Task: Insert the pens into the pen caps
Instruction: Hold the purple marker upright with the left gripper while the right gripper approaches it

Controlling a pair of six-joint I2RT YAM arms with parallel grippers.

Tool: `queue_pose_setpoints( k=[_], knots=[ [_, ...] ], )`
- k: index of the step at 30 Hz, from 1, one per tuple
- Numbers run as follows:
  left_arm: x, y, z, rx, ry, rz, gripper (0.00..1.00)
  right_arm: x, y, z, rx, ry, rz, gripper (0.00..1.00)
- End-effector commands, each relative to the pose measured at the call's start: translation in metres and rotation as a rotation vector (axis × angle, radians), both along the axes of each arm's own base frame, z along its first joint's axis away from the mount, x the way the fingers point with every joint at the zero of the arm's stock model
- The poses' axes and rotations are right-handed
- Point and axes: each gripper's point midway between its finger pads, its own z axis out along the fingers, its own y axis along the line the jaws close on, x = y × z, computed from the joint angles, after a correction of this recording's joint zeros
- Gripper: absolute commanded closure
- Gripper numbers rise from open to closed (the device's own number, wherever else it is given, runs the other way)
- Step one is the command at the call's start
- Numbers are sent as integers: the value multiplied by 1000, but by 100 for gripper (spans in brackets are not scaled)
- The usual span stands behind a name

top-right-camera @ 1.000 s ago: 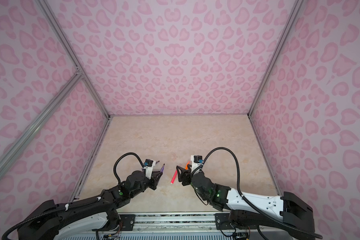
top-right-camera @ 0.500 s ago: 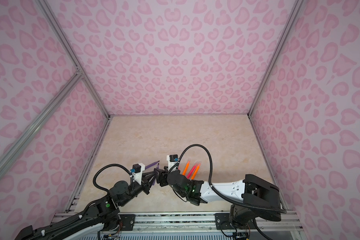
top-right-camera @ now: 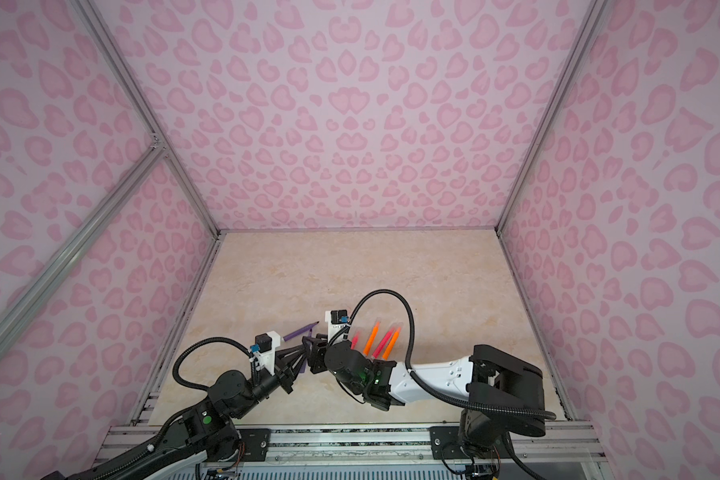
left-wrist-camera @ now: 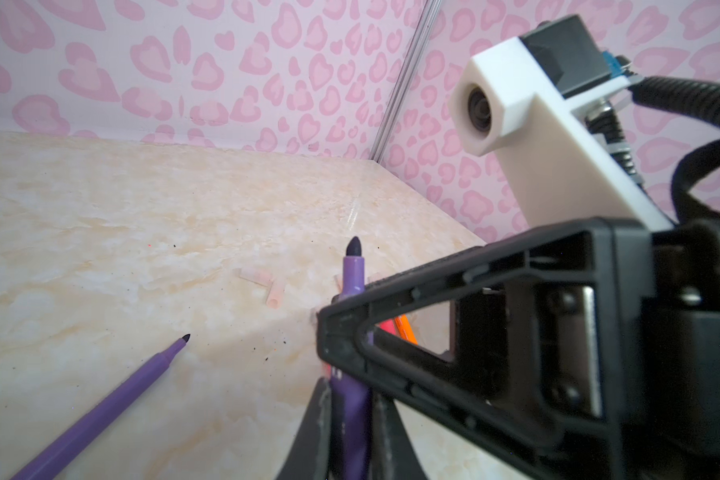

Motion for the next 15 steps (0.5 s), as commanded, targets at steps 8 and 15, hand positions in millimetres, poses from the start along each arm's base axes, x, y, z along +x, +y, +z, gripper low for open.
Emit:
queue_pose_setpoints(
  k=[8,15],
  knots=[
    [1,-4,3,-6,1,-12,97,2,7,2,10,1,0,77],
    [1,-3,1,-5,1,-6,97,2,8,-1,20,2,-1,88]
  ],
)
